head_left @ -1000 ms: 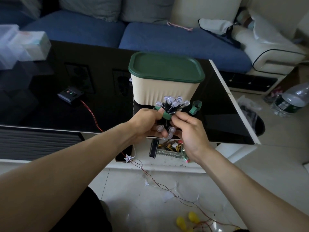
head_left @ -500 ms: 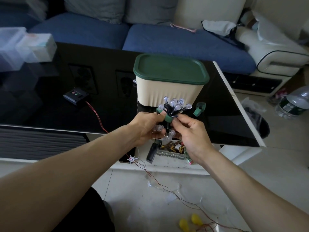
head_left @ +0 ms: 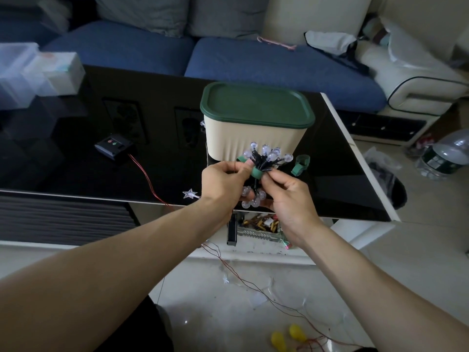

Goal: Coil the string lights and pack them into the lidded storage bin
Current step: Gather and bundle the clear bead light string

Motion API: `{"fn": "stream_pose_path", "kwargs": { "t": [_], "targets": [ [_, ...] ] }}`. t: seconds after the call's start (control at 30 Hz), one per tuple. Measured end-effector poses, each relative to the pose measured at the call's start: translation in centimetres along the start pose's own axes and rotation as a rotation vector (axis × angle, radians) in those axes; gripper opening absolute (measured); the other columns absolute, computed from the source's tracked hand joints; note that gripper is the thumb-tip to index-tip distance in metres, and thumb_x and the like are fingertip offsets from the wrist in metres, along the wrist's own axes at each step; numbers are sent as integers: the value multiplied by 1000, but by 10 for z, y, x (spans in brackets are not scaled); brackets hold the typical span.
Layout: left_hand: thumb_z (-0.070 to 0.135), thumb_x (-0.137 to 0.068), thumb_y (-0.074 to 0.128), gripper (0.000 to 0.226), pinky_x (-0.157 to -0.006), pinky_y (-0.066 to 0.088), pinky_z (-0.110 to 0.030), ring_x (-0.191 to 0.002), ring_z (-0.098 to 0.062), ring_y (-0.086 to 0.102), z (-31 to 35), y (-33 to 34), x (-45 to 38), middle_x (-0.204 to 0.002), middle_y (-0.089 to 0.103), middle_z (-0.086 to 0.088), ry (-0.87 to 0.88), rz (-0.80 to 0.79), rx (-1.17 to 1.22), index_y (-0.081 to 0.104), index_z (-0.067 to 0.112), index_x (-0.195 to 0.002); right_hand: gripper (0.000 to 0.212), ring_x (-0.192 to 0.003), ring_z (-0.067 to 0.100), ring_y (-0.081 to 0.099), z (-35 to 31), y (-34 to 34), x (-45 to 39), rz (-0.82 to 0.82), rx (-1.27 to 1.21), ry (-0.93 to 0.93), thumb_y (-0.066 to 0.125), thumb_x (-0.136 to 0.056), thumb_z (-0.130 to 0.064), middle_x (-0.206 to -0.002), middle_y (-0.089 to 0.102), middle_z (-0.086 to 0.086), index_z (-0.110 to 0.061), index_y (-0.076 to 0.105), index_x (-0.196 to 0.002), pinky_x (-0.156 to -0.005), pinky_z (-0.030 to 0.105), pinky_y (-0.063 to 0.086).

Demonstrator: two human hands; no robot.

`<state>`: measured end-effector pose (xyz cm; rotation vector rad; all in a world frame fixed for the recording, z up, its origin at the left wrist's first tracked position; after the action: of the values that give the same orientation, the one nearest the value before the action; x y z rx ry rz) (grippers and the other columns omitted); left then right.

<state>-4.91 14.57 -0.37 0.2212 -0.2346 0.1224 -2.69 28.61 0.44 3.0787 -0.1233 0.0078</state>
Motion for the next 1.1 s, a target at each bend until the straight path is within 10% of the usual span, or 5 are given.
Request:
{"fn": "stream_pose_path", "kwargs": {
  "t": [0.4, 0.63, 1.1],
  "targets": [
    [24, -99, 59, 29, -51, 55, -30, -35, -13, 50, 0, 21, 3, -56, 53, -11, -28, -136, -188, 71, 2, -85, 21, -81, 8, 70, 5, -15, 0, 28, 24, 53, 56, -101, -9, -86, 75, -5, -9, 75, -110, -85, 37, 58],
    [6, -98, 55, 20, -66, 56, -39, -51, -23, 63, 7, 41, 12, -62, 63, -16, -24, -374, -244, 69, -7, -104, 19, -108, 29, 70, 15, -33, -6, 79, 41, 119, 58, -100, -13, -107, 76, 8, -15, 77, -106, -102, 52, 52],
    [12, -97, 59, 20, -48, 43, -22, -48, -14, 49, 3, 34, 9, -70, 61, -9, -56, -463, -399, 69, -4, -92, 21, -68, 13, 63, -22, -20, 2, -59, 341, -68, 64, -98, -16, -77, 75, 2, -28, 77, -86, -67, 30, 57]
  ]
}}
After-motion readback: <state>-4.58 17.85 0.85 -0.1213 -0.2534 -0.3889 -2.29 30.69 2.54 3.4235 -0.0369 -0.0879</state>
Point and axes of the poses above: each hand's wrist, its own x-axis away from the middle knuckle, its own y-axis out of the palm, z = x × y, the point moved 10 cm from there along -x, towards the middle knuckle
